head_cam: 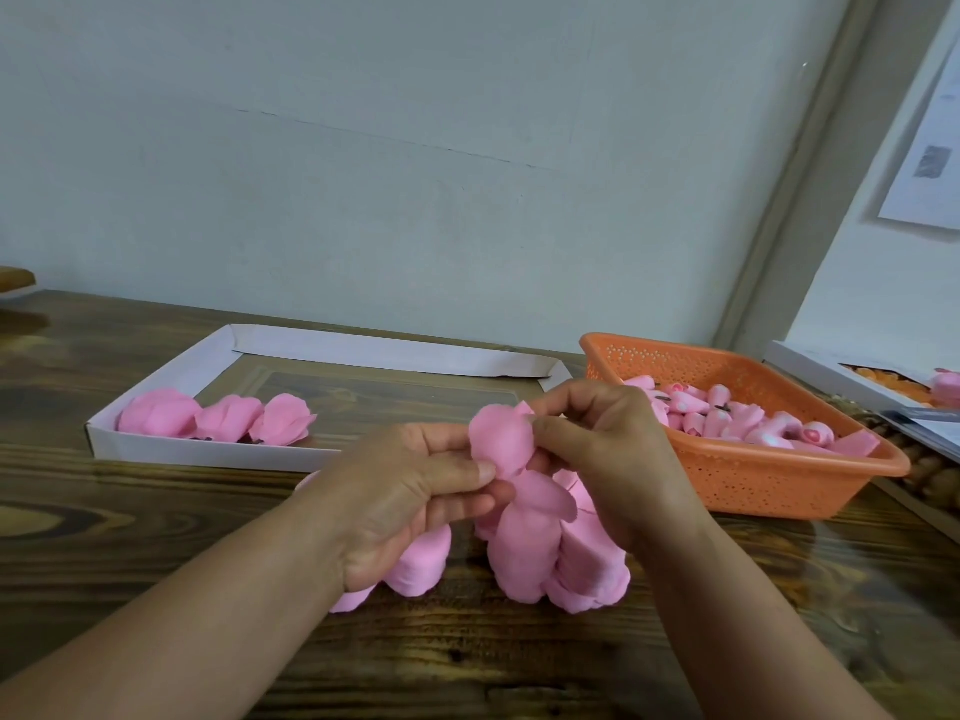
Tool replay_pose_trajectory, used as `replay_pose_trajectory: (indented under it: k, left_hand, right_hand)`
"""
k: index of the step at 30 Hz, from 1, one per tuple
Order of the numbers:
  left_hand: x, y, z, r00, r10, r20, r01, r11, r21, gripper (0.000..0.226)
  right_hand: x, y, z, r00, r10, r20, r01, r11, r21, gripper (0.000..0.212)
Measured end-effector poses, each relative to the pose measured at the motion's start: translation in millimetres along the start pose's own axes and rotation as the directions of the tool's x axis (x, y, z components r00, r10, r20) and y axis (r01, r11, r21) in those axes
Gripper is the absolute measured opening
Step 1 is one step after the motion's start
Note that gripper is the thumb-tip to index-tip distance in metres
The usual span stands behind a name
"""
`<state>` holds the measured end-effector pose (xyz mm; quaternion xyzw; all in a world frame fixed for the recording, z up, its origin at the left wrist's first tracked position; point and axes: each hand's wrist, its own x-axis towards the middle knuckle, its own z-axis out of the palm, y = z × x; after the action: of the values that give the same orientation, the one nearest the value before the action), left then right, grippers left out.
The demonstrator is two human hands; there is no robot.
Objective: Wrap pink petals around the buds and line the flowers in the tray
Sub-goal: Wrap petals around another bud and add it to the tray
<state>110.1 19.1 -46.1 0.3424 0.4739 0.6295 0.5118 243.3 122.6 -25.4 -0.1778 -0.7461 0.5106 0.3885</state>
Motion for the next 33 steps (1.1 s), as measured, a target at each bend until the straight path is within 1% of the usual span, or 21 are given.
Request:
replay_pose_trajectory:
  k: [2,3,8,12,13,15,19,21,24,27,30,32,33]
  left_hand:
    - [0,-1,0,1.0,0.008,-0.013,-0.008,0.999,0.035,0.034]
    - [0,-1,0,1.0,0.006,-0.023,-0.005,0.999,0.046,0.037]
    - [-1,1,1,0.997,-0.023,-0.073,0.028,0.997,0.065,0.04]
    - [-2,4,3,0.984,0.036,-0.175,-0.012,0.991,0.137,0.035]
    - [-2,4,4,0.977,0.055,-0.204,-0.023,0.988,0.154,0.033]
    - [-2,3,5,0.966,0.101,-0.237,-0.056,0.98,0.19,0.028]
    - [-1,-2,6,0.952,0.197,-0.234,-0.124,0.948,0.294,0.009]
    - [-1,-2,7,0.948,0.214,-0.235,-0.137,0.942,0.308,0.003]
    - [-2,-2,9,0.944,0.224,-0.242,-0.153,0.948,0.28,0.012]
    - [-1,-2,10,0.931,0.245,-0.269,-0.183,0.954,0.238,0.019]
    - [0,-2,9,0.925,0.256,-0.281,-0.198,0.955,0.22,0.015]
    - [-1,-3,9,0.928,0.267,-0.261,-0.21,0.951,0.226,0.012]
    - [-1,-3,9,0.93,0.27,-0.25,-0.213,0.949,0.233,0.013]
  right_hand:
    - [-1,-1,0,1.0,-0.009,0.023,0.009,1.0,-0.007,0.017]
    - [-2,-1,0,0.999,-0.013,0.035,0.013,1.0,-0.014,0.015]
    - [-1,-1,-1,0.997,-0.005,0.074,0.008,0.999,-0.039,0.009]
    - [-3,-3,2,0.995,0.002,0.105,0.008,0.996,-0.094,0.005]
    - [-4,-3,3,0.996,0.005,0.091,0.004,0.995,-0.102,0.003]
    - [-3,-2,6,0.999,0.012,0.047,-0.007,0.995,-0.103,0.006]
    - [-3,-2,10,0.999,0.031,0.015,-0.029,0.993,-0.112,0.009]
    - [-3,-3,11,0.999,0.048,0.002,-0.048,0.994,-0.103,0.009]
    - [-3,-2,12,0.997,0.062,-0.049,-0.067,0.992,-0.111,0.009]
    - [-2,-2,14,0.99,0.055,-0.128,-0.073,0.987,-0.141,0.016]
    - [-2,-2,15,0.986,0.047,-0.163,-0.074,0.984,-0.164,0.022]
    - [-2,-2,16,0.984,0.048,-0.169,-0.077,0.983,-0.167,0.021]
    - [-2,-2,16,0.985,0.046,-0.166,-0.075,0.983,-0.168,0.019]
